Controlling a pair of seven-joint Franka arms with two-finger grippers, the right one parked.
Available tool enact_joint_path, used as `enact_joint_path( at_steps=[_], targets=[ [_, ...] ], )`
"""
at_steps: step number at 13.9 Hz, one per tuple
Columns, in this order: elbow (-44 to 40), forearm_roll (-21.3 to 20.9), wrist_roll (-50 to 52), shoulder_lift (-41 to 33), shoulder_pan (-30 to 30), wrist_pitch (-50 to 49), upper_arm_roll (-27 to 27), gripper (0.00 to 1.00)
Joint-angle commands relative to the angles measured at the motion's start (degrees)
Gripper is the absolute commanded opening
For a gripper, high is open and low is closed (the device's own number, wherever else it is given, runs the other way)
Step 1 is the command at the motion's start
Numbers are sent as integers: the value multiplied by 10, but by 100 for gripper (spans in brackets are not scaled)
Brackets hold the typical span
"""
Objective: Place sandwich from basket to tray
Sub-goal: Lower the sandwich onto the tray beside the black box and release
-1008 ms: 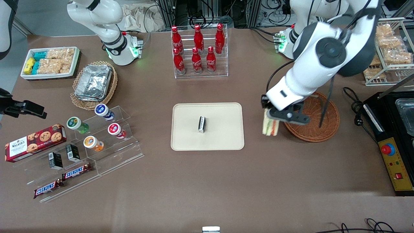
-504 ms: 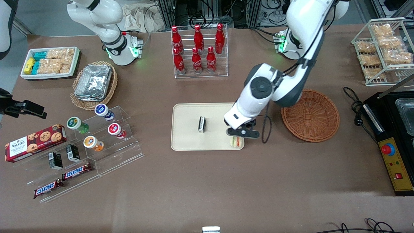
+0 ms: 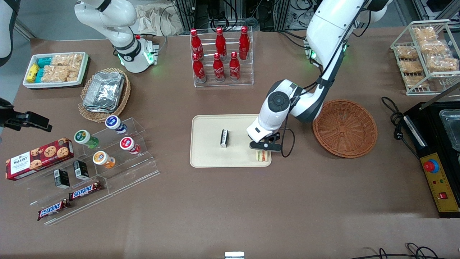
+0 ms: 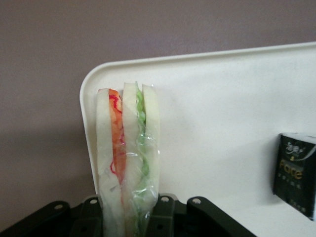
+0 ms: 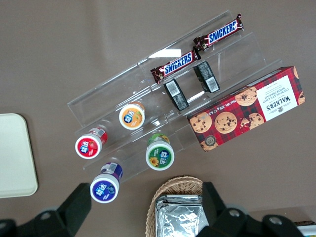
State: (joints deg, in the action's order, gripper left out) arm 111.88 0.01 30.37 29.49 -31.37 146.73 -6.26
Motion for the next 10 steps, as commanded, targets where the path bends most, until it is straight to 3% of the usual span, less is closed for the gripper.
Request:
enact_joint_path(
  at_steps=[1,2,3,4,5,10],
  targets=[
    [20,-10,21,-10,-6,20,5,0],
    [19,-10,32,-8,-6,20,4,0],
    [17,-10,44,-4,-6,20,4,17],
    [15,-10,58,-3,-8,20,4,73],
    [14,-9,76,-1,-9,20,3,100],
    [7,-9,89,-8,-8,18,3,100]
  ],
)
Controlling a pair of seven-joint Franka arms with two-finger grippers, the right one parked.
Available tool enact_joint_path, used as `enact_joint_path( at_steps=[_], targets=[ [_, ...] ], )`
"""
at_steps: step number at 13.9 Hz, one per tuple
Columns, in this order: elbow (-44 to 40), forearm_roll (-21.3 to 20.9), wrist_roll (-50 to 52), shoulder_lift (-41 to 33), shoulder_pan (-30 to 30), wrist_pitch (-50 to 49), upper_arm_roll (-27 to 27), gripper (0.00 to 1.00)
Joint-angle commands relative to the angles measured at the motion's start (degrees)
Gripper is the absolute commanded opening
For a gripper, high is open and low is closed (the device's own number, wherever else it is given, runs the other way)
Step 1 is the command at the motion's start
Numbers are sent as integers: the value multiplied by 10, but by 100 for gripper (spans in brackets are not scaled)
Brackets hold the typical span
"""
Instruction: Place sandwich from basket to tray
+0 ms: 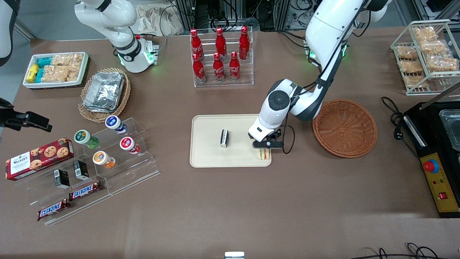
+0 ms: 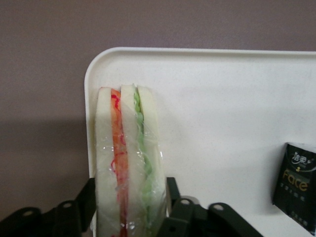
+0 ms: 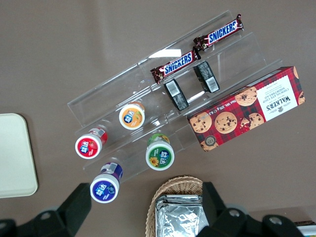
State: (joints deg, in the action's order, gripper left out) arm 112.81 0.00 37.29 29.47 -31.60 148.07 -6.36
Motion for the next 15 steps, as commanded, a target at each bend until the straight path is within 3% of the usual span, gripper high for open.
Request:
enact_joint_path(
  at_steps=[1,5,10,15],
  targets=[
    [-4,-8,21,-13,-6,2,4,100],
    [-7,-6,20,-55,1,-31,4,100],
    [-116,-6,-25,-118,48,-269,7,100],
    [-252,-10,-156,-148,169,-407,7,100]
  ],
)
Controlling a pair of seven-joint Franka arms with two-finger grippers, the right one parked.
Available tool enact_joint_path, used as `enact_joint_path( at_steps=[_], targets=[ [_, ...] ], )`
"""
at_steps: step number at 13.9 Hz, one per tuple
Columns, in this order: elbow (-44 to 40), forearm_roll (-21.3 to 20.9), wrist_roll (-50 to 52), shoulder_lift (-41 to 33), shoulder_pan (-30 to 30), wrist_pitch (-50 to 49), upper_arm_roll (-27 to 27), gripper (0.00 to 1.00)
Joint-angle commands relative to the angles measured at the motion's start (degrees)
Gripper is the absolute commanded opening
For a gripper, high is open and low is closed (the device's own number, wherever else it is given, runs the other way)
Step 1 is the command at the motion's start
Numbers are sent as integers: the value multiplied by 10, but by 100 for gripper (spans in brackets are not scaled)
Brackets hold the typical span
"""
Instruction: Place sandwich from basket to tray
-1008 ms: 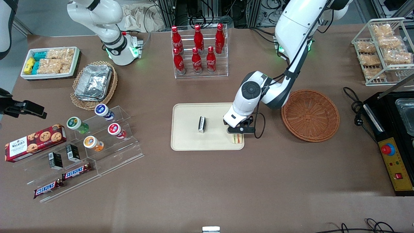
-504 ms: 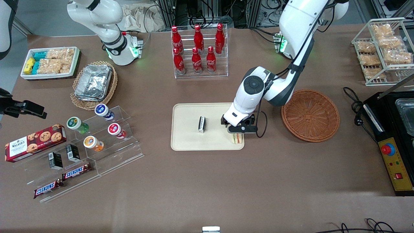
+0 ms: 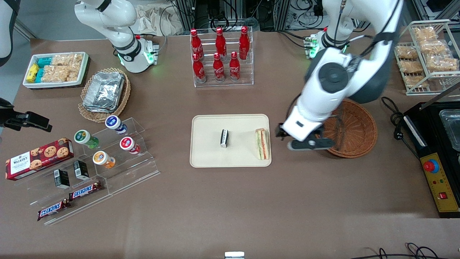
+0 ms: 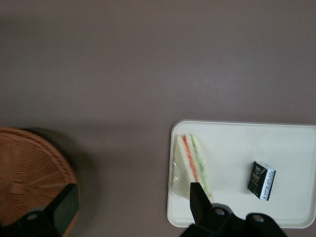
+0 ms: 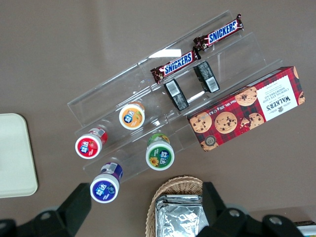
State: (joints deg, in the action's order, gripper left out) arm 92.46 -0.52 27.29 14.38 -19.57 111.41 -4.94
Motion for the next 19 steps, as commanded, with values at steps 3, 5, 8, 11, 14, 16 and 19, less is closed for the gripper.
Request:
enact_joint_path(
  at_steps=[3,5,8,11,14,16,19],
  targets=[
    [-69,-3,-160,2,139,-51,-7,100],
    [-63,0,-195,-29,173,-76,-7,100],
    [11,-2,-170,-126,199,-140,-7,100],
    [94,-4,-143,-210,199,-118,-7,100],
    [34,-4,-140,-181,201,-122,-7,100],
    [12,3,-139,-170,202,-124,-7,100],
    [7,16,-111,-163,202,-124,-7,100]
  ],
)
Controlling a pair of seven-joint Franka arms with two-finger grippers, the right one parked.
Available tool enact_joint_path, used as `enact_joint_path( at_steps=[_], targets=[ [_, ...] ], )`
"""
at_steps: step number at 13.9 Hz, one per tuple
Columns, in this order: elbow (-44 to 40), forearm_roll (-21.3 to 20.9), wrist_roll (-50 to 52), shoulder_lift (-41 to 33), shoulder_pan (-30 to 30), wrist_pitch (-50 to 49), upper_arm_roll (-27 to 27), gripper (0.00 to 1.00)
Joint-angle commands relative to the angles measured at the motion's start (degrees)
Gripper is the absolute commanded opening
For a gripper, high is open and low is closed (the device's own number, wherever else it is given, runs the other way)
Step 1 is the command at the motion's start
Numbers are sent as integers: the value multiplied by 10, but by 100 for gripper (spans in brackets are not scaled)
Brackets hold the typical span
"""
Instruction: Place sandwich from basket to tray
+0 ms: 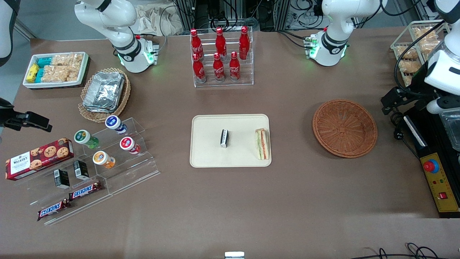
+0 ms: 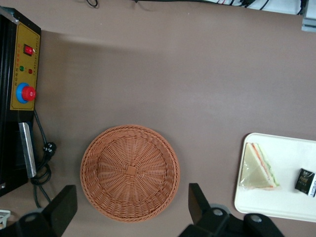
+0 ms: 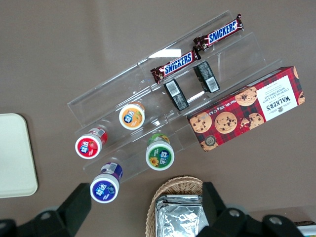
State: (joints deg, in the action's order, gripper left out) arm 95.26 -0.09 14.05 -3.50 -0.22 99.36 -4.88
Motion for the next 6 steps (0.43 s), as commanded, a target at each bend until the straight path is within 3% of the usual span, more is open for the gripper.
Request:
enact_joint_path(
  at_steps=[1,6],
  targets=[
    [-22,21,18,25,8,-3,-7,100],
    [-32,62,-36,74,36,-5,-8,100]
  ],
)
